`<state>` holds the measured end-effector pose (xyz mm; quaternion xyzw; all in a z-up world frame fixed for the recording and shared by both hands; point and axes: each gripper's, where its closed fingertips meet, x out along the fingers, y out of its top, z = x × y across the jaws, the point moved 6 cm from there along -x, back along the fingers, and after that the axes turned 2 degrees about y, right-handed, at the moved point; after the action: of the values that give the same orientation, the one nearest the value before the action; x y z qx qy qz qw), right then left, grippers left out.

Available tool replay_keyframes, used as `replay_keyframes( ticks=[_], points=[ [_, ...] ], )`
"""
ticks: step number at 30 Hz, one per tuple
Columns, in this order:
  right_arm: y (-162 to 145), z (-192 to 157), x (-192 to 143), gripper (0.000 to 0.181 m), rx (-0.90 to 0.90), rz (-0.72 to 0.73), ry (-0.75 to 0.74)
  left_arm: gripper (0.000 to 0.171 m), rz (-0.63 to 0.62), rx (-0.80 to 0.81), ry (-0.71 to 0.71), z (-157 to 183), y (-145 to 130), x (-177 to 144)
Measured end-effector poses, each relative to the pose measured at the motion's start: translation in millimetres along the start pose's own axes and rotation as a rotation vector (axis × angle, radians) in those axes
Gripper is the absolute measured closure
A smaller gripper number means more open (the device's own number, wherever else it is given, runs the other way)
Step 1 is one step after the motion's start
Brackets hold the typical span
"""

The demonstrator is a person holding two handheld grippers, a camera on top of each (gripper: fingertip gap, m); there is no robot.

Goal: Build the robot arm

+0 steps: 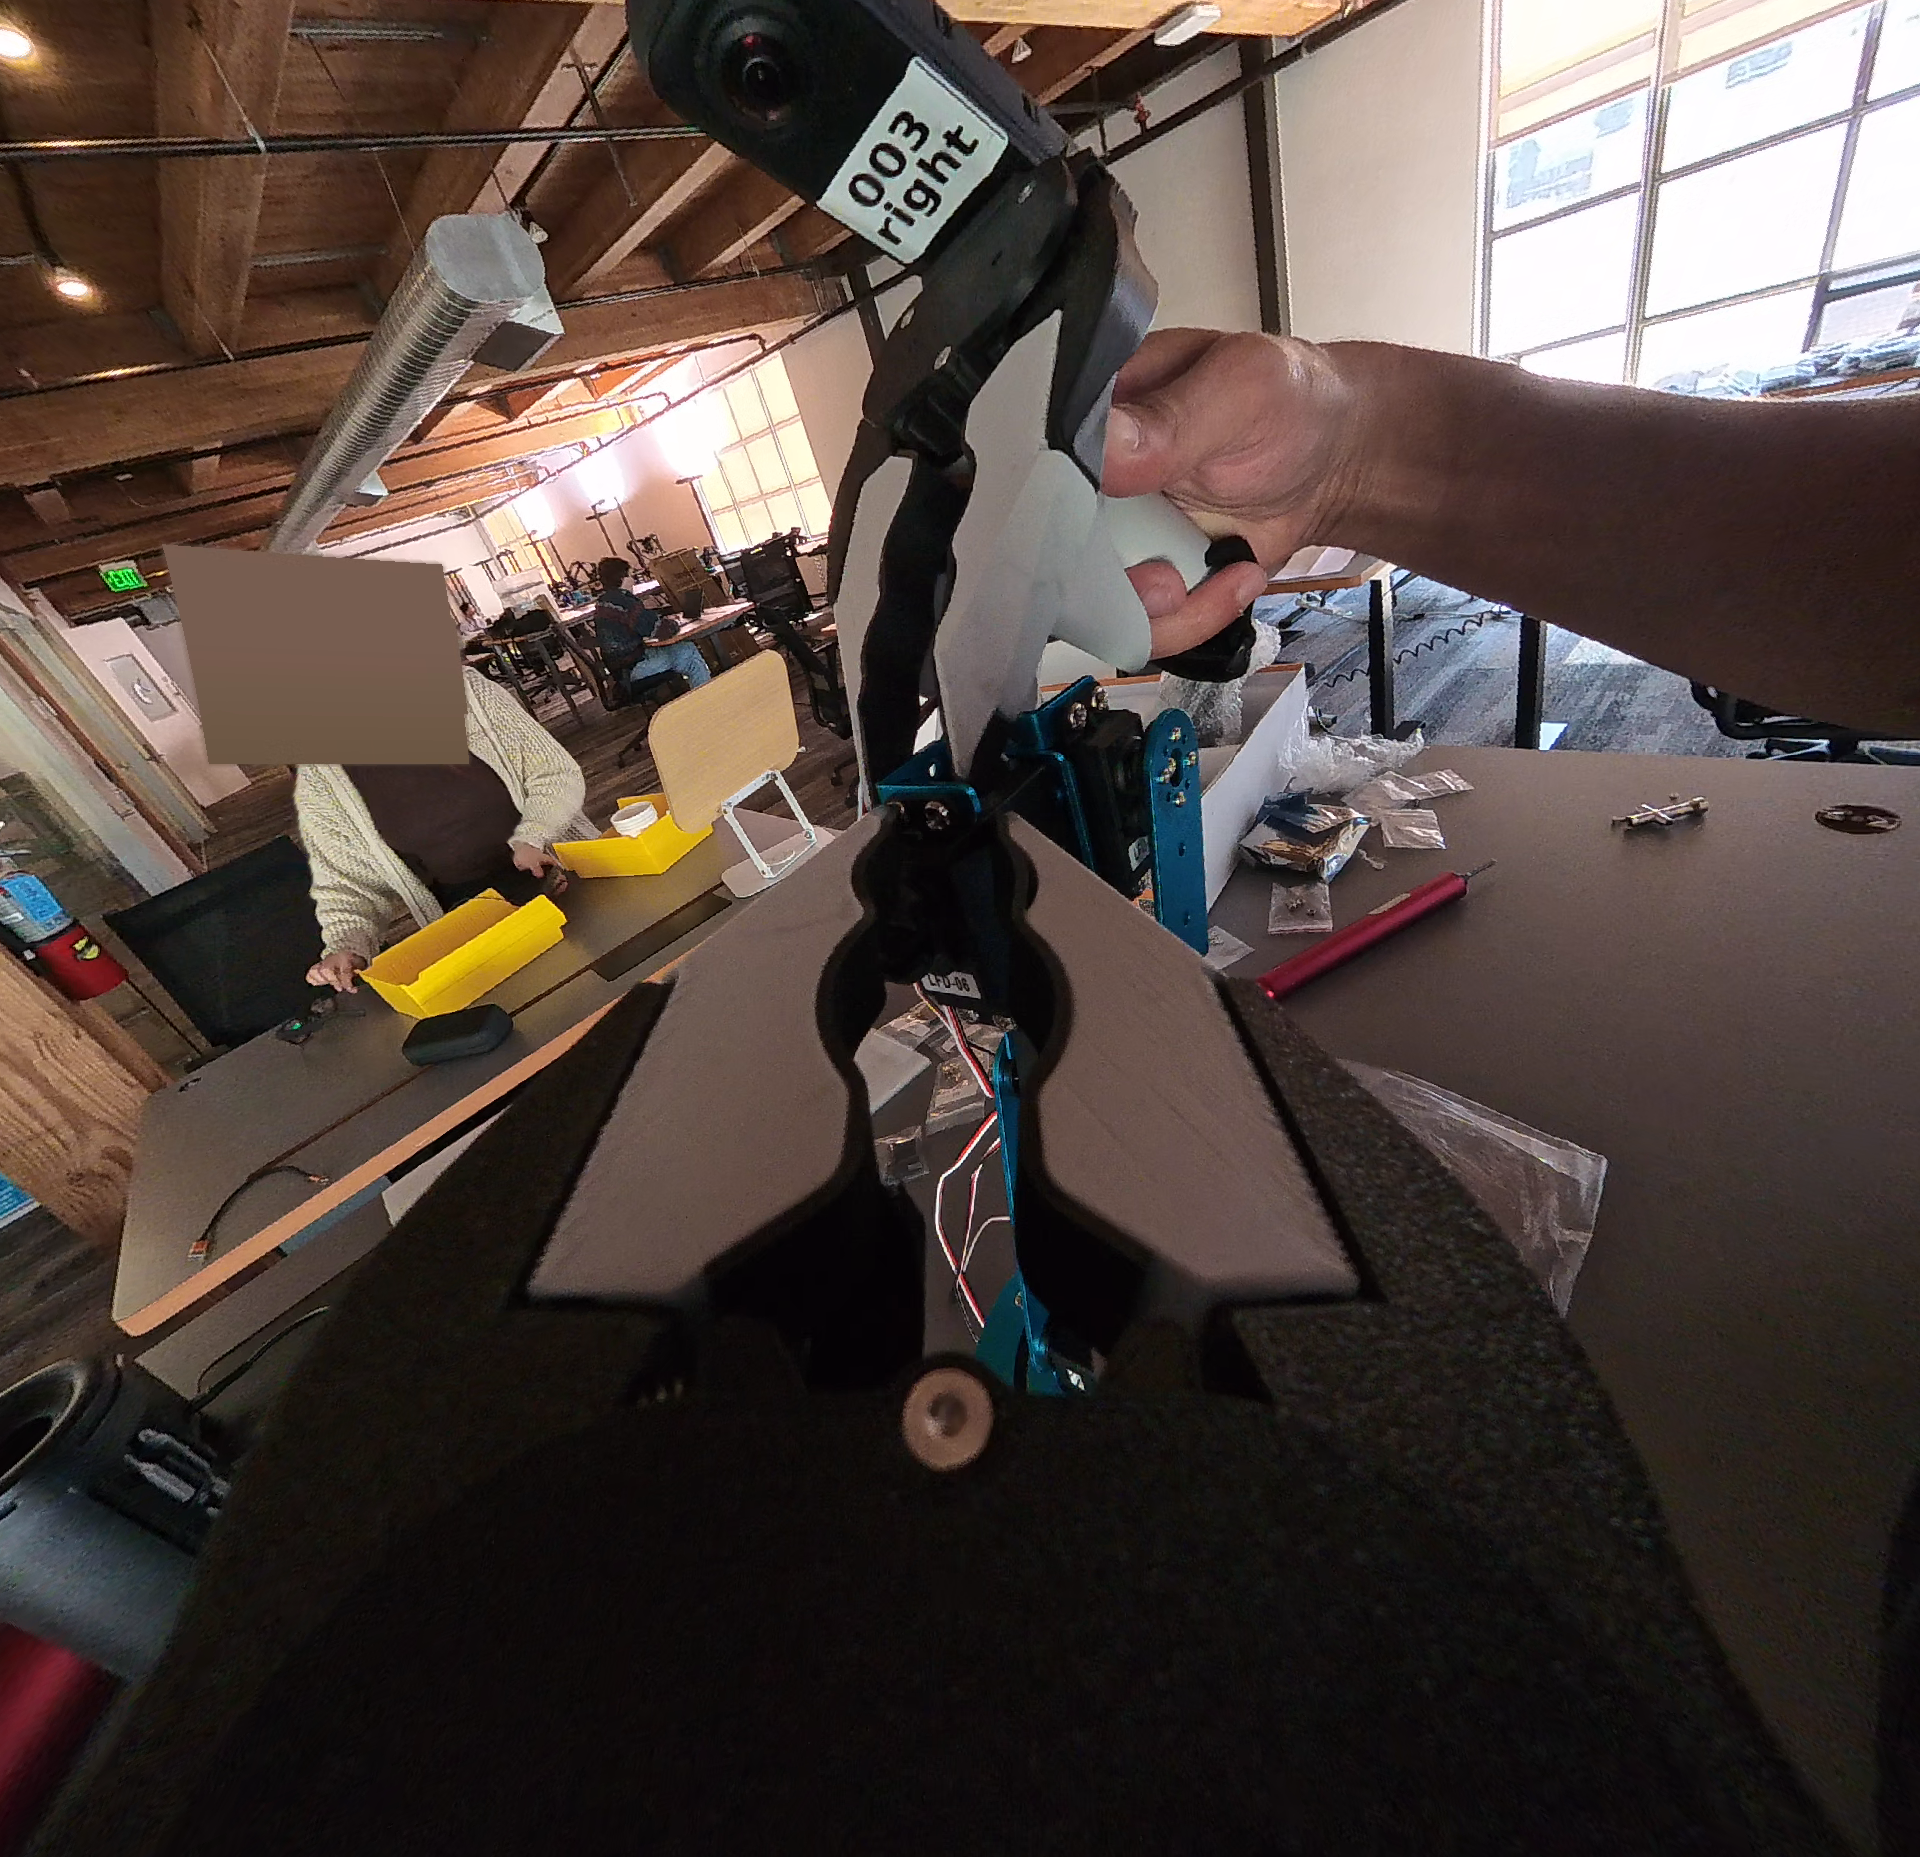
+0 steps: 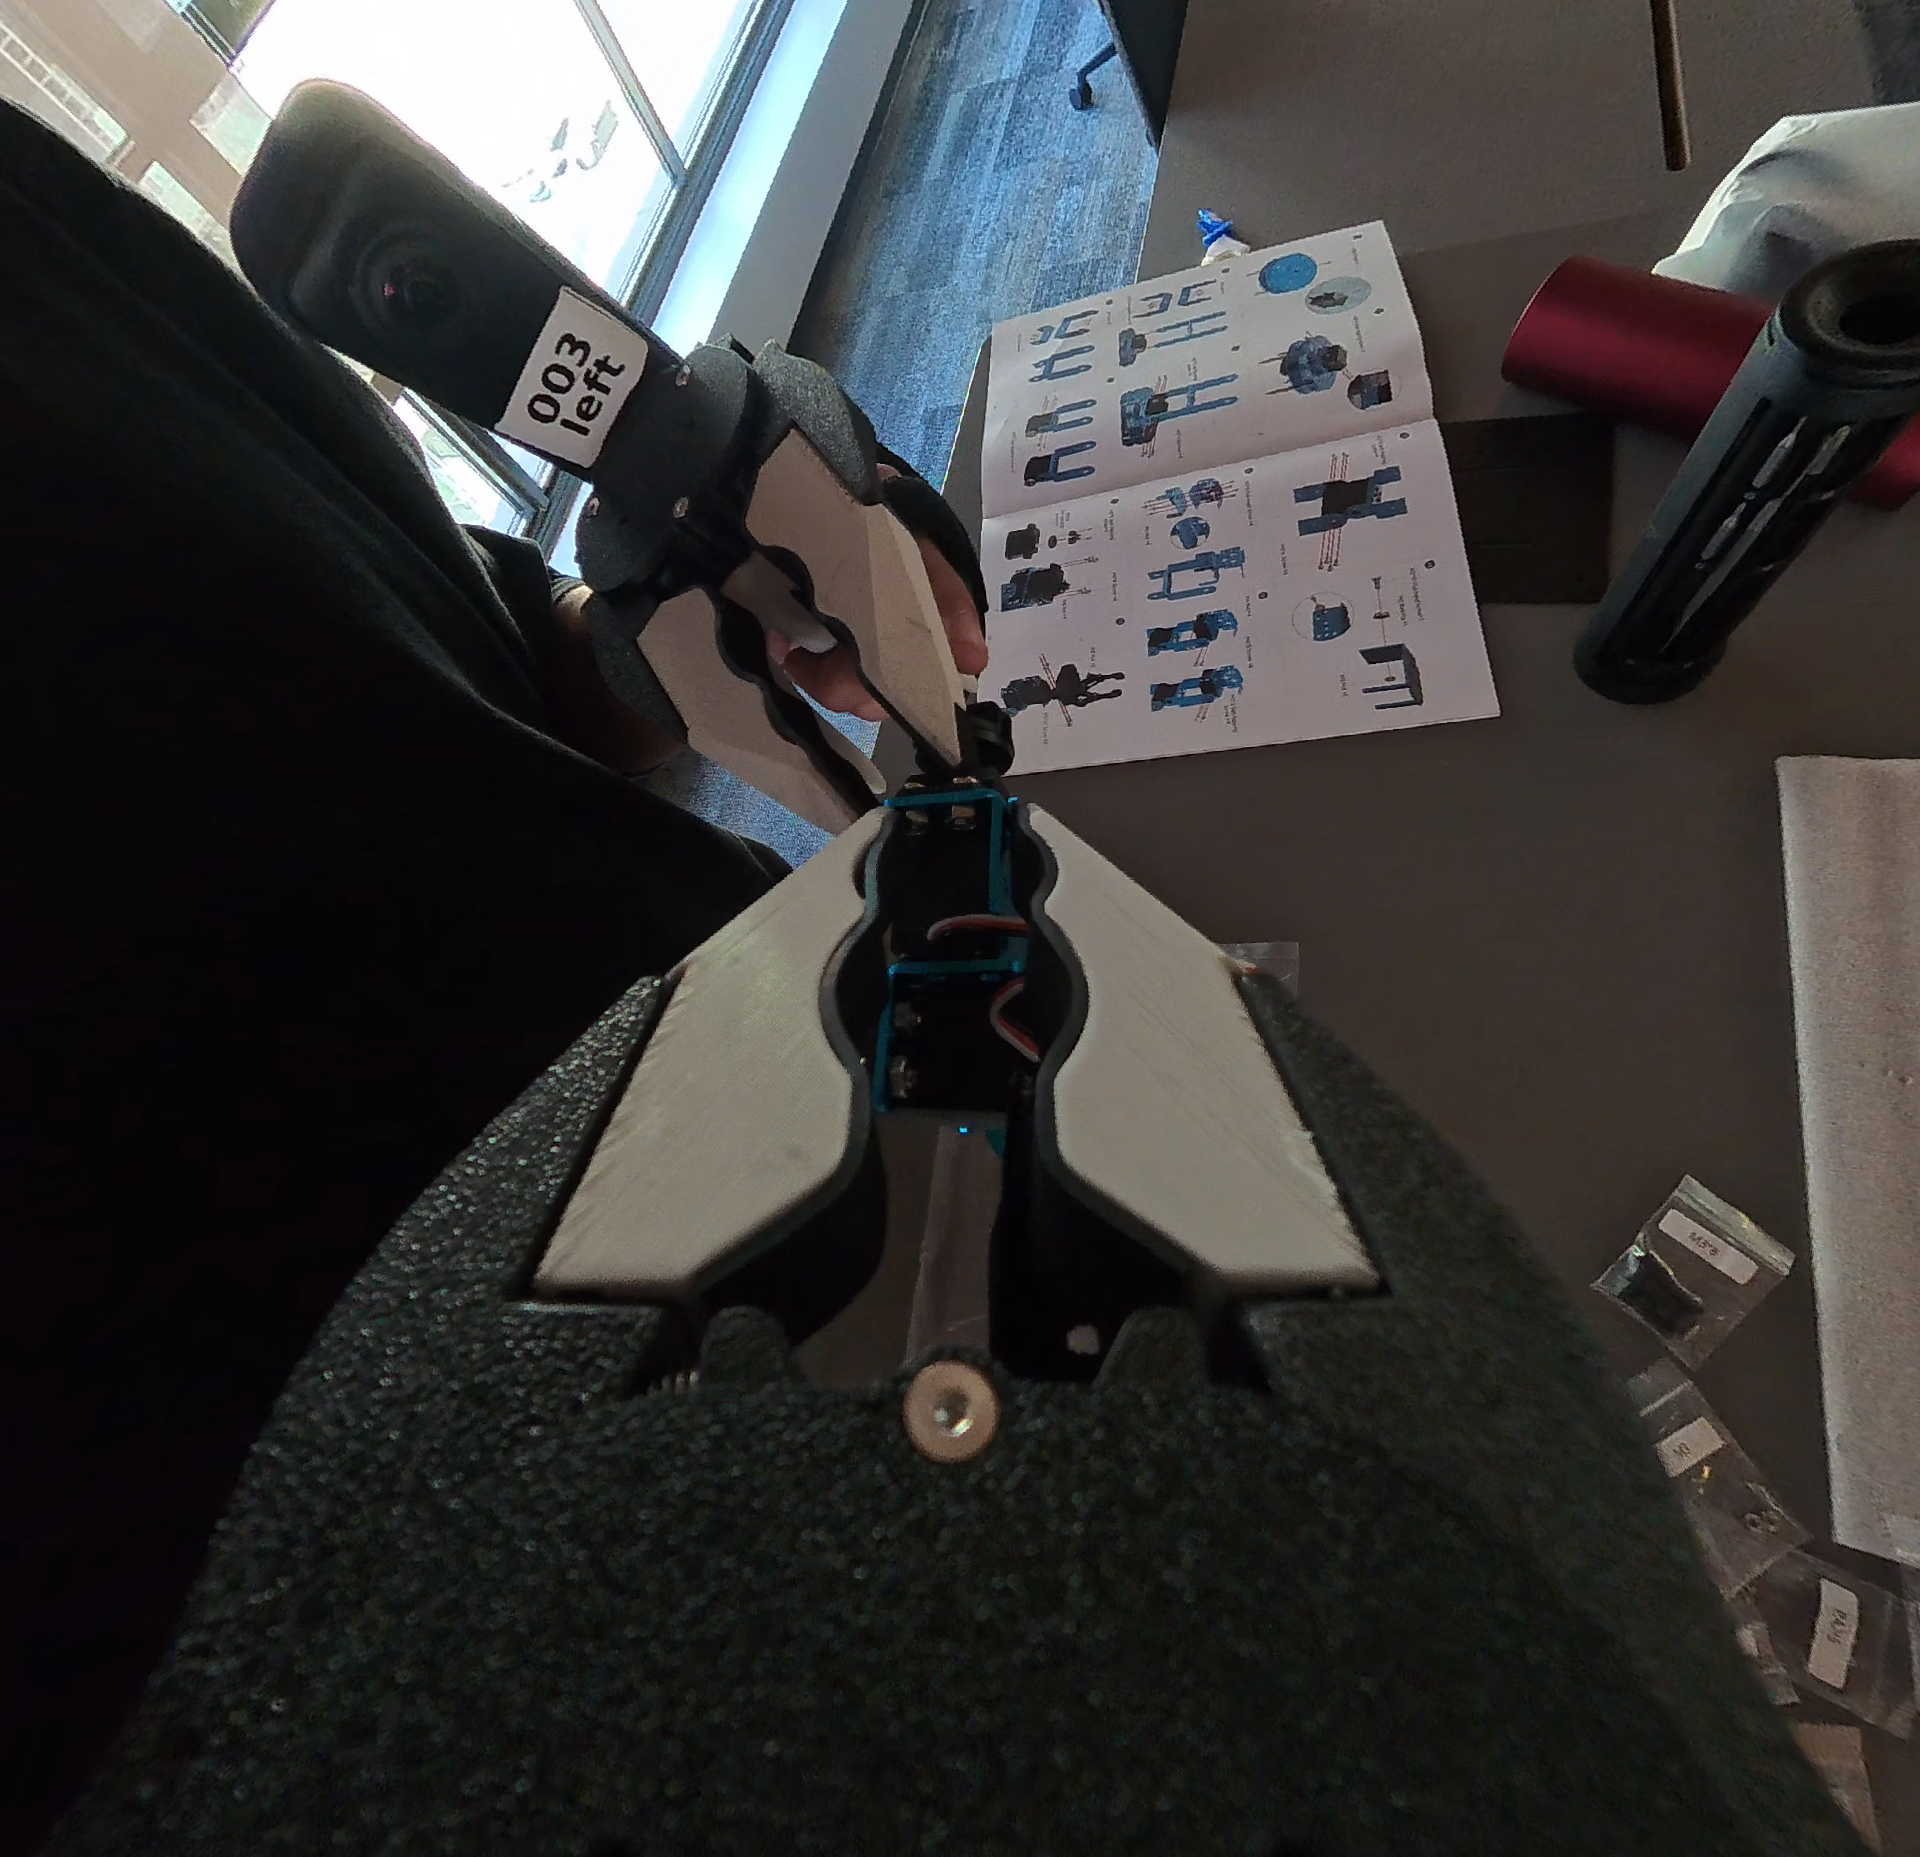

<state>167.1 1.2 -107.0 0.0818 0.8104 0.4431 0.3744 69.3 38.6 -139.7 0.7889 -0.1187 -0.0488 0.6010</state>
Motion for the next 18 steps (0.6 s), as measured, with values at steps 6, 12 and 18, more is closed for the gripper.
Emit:
replay_keyframes(
  ticks=[6,12,18],
  points=[
    [0,1,-1,0.162,0.010,0.009,0.008,0.155,0.000,0.003,0.003,0,0,0],
    [-4,3,-4,0.161,0.004,0.032,-0.027,0.152,0.010,-0.029,-0.013,1,1,-1],
    [-8,-9,-9,0.143,-0.110,-0.003,-0.228,0.131,0.084,-0.259,-0.059,-12,-13,-20]
  ],
)
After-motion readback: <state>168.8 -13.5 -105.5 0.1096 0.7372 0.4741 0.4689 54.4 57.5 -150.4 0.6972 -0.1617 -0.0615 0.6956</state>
